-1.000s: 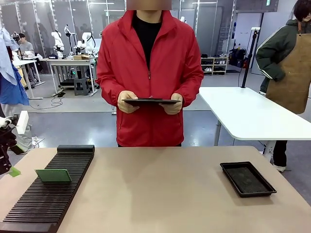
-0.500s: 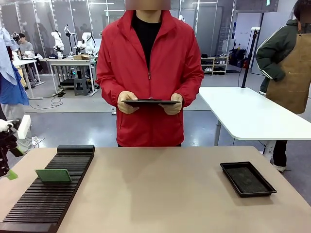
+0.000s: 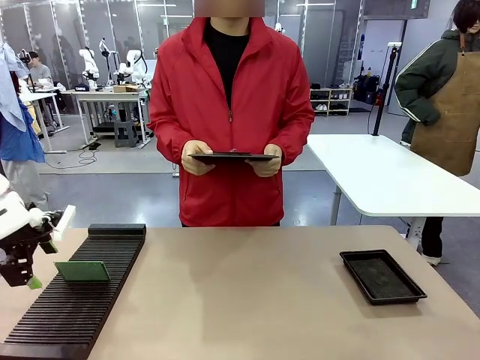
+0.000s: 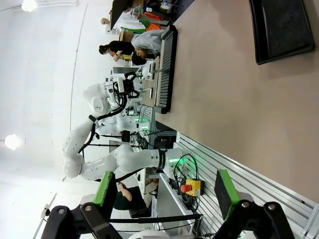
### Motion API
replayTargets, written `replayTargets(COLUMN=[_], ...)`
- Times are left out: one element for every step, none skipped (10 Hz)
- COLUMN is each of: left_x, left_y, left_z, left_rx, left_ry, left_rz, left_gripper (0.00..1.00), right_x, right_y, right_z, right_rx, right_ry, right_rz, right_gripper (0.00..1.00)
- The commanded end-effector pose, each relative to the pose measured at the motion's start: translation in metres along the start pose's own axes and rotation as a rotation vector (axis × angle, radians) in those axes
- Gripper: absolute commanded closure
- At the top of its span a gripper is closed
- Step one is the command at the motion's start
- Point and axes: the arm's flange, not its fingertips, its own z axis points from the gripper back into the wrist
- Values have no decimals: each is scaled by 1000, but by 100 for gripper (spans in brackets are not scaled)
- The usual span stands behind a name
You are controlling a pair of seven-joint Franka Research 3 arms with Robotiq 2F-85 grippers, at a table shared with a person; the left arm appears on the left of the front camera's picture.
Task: Inspect the PCB.
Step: Pick up the Blank PCB and present it to the human.
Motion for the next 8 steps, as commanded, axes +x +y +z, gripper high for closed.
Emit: replayTargets(left_x=[-1, -1, -1, -1, -1, 1, 2, 2], left_y=[21, 25, 30, 36, 41, 45, 48, 52], left_z=[-14, -18, -22, -27, -32, -38, -42, -47], left_rx=[13, 23, 22, 20, 11, -11, -16, -8], left_ry=[7, 14, 23, 20, 29, 45, 46, 47], left_rz=[20, 8, 13, 13, 6, 5, -2, -6], left_gripper=[0, 0, 0, 0, 0, 0, 0, 0], right_x=[1, 1, 1, 1, 1, 1, 1, 1], right_y=[2, 2, 2, 2, 2, 2, 2, 2], right_z=[0, 0, 0, 0, 0, 0, 0, 0], right_rx=[3, 3, 3, 3, 3, 3, 3, 3], right_ry=[-5, -5, -5, -5, -5, -5, -5, -5], right_rz=[-3, -3, -3, -3, -3, -3, -3, -3], right_gripper=[0, 0, 0, 0, 0, 0, 0, 0])
